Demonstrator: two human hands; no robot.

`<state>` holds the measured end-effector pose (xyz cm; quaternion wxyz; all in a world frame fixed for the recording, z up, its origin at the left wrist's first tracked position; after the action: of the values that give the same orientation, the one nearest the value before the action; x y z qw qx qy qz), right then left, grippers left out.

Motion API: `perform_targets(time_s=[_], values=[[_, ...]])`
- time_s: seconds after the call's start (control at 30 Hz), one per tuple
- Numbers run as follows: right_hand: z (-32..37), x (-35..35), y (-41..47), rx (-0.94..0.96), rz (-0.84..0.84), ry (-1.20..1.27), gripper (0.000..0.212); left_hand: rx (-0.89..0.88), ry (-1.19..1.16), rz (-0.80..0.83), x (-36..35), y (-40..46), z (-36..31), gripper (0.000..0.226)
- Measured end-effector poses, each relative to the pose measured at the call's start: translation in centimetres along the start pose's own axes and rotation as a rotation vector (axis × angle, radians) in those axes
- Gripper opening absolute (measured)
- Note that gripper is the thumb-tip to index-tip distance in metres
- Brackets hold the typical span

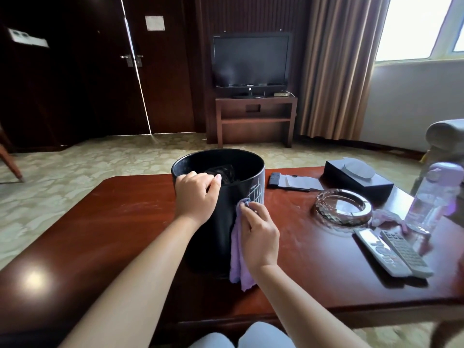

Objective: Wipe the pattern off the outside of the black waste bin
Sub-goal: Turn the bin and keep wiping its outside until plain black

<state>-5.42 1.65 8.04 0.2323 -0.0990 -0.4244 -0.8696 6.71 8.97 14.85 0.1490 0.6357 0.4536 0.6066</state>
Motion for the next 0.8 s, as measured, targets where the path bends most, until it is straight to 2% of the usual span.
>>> perform_targets(time_s=[0.17,0.27,0.43,0.63,0.73,0.8], values=[[1.1,0.8,2.5,0.048,-0.089,0.004,0.013,-0.005,0.010,-0.018,-0.2,0.0,0.0,0.043],[0.1,-0.2,0.8,-0.002,-0.020,-0.039,0.007,-0.006,0.008,-0.018,-0.1,-0.1,0.0,0.044],[-2.8,-1.7,-3.1,-0.164,0.088,0.023,0.017,-0.010,0.002,-0.018,-0.1,-0.1,-0.1,0.044],[0.2,0.9,1.7,-0.046,-0.085,0.106,0.009,-0.006,0.012,-0.034,-0.2,-0.1,-0.1,0.044],[0.7,0.7,2.0,0.015,-0.051,0.070,0.008,-0.001,0.014,-0.039,-0.3,-0.1,-0.1,0.042],[0.0,-0.3,0.4,-0.011,0.022,0.074,0.010,0.005,0.017,-0.035,-0.3,-0.1,0.0,0.043]])
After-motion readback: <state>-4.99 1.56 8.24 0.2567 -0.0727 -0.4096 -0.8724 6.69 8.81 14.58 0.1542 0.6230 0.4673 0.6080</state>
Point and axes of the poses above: each hand's wrist, its own y-axis towards the middle knuckle, its own x-axis out of the back of the hand, z = x × y, the point moved 2 cm from there along y, towards the middle knuckle, and after that the axes turned 13 degrees about z, right-handed, at the moved point
